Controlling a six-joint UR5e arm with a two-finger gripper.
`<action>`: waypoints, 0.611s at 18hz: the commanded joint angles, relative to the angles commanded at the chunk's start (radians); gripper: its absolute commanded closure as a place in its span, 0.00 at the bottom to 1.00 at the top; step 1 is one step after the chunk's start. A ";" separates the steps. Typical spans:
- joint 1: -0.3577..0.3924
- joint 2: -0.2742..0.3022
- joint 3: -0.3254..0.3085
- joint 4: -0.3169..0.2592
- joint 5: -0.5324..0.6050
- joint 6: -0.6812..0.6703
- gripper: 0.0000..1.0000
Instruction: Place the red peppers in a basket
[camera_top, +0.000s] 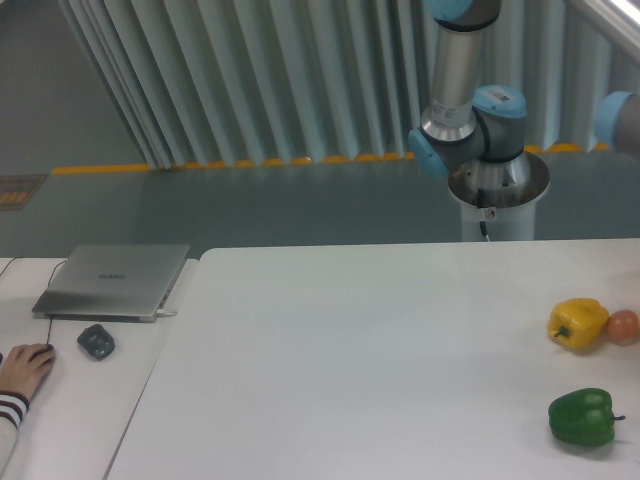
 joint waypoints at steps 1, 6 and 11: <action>0.000 -0.009 0.002 0.002 0.000 0.000 0.54; 0.000 -0.075 0.003 0.066 -0.012 -0.008 0.46; 0.000 -0.086 -0.002 0.071 -0.046 -0.011 0.18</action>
